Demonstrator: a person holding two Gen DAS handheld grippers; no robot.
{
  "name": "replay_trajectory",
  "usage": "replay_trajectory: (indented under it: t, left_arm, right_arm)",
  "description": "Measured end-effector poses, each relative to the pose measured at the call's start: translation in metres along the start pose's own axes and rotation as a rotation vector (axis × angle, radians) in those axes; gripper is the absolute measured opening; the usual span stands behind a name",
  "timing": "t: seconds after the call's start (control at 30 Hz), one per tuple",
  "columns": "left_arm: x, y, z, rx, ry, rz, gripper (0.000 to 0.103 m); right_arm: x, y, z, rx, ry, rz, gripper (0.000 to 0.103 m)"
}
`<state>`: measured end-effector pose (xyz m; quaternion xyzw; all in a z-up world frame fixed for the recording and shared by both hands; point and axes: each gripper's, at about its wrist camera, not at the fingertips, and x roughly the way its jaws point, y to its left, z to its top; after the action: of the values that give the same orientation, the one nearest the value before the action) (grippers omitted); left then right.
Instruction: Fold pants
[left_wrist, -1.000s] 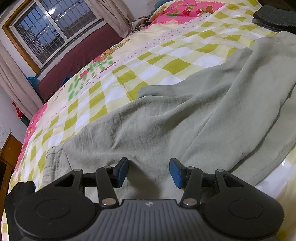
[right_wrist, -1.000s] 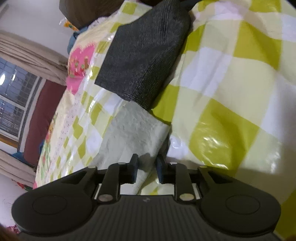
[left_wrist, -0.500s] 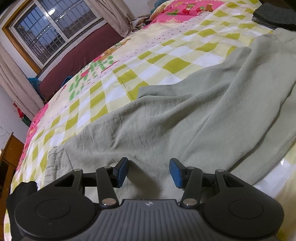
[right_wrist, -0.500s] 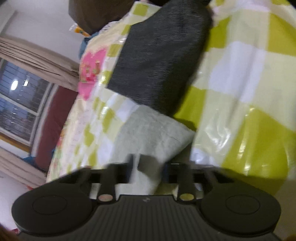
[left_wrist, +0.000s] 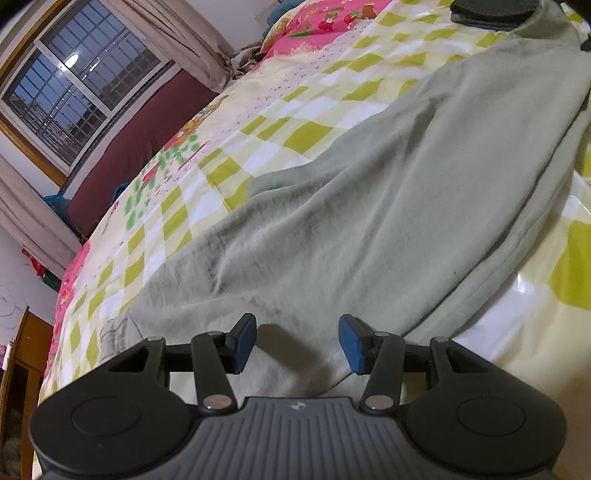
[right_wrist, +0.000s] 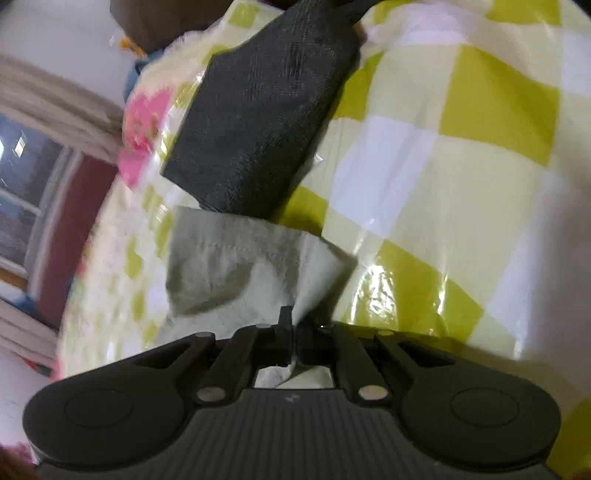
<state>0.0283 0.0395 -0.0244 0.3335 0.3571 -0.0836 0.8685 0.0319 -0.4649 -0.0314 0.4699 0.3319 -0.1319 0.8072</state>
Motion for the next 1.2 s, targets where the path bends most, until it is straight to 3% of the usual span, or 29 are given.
replay_trajectory:
  t: [0.1, 0.27, 0.33, 0.5, 0.6, 0.73, 0.93, 1.1, 1.2]
  left_arm:
    - [-0.008, 0.005, -0.006, 0.012, -0.004, -0.026, 0.063]
    - [-0.023, 0.012, -0.013, 0.001, -0.028, -0.070, 0.064]
    - [-0.028, 0.012, -0.016, 0.007, -0.046, -0.088, 0.064]
    - [-0.030, 0.014, -0.021, 0.050, -0.067, -0.107, 0.065]
    - [-0.030, 0.019, -0.024, 0.058, -0.072, -0.107, 0.065]
    - [-0.030, 0.022, -0.030, 0.089, -0.081, -0.145, 0.065]
    - [-0.030, 0.026, -0.034, 0.146, -0.101, -0.194, 0.065]
    - [-0.030, 0.026, -0.037, 0.178, -0.107, -0.221, 0.064]
    - [-0.029, 0.026, -0.035, 0.191, -0.114, -0.224, 0.065]
  right_arm:
    - [-0.025, 0.019, -0.003, -0.127, -0.013, -0.047, 0.032]
    - [-0.062, 0.061, -0.030, -0.469, -0.120, -0.205, 0.033]
    - [-0.063, 0.092, -0.054, -0.624, -0.098, -0.130, 0.033]
    - [-0.017, 0.176, -0.151, -1.086, 0.191, 0.148, 0.034]
    - [0.008, 0.206, -0.218, -1.354, 0.297, 0.241, 0.034]
    - [0.029, 0.222, -0.277, -1.599, 0.398, 0.312, 0.034]
    - [0.045, 0.226, -0.315, -1.779, 0.443, 0.290, 0.035]
    - [0.045, 0.221, -0.329, -1.866, 0.436, 0.285, 0.037]
    - [0.048, 0.223, -0.328, -1.851, 0.434, 0.264, 0.037]
